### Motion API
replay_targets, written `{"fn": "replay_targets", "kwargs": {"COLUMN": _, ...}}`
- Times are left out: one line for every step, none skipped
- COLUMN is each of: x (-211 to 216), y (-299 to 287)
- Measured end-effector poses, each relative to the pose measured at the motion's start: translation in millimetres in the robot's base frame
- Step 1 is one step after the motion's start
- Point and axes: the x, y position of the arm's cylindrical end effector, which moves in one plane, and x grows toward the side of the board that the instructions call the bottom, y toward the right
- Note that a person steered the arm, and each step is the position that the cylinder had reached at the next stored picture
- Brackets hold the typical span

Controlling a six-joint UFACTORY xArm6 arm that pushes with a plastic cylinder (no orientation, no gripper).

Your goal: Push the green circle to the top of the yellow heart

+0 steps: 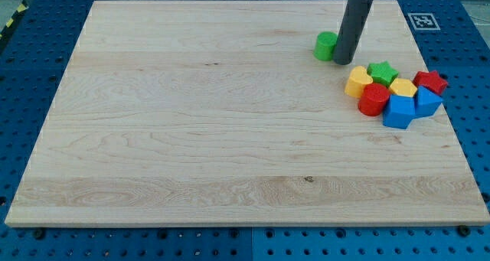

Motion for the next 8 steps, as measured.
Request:
{"fn": "replay_targets", "kwargs": {"x": -13.6, "y": 37.0}}
{"fn": "replay_targets", "kwargs": {"x": -34.3, "y": 28.2}}
{"fn": "replay_targets", "kwargs": {"x": -58.0, "y": -21.9}}
{"fn": "replay_targets", "kwargs": {"x": -61.4, "y": -64.0}}
{"fn": "replay_targets", "kwargs": {"x": -17.0, "y": -74.4}}
{"fn": "replay_targets", "kwargs": {"x": 6.0, "y": -76.6}}
{"fn": "replay_targets", "kwargs": {"x": -44.5, "y": -120.6}}
{"fn": "replay_targets", "kwargs": {"x": -85.9, "y": -126.8}}
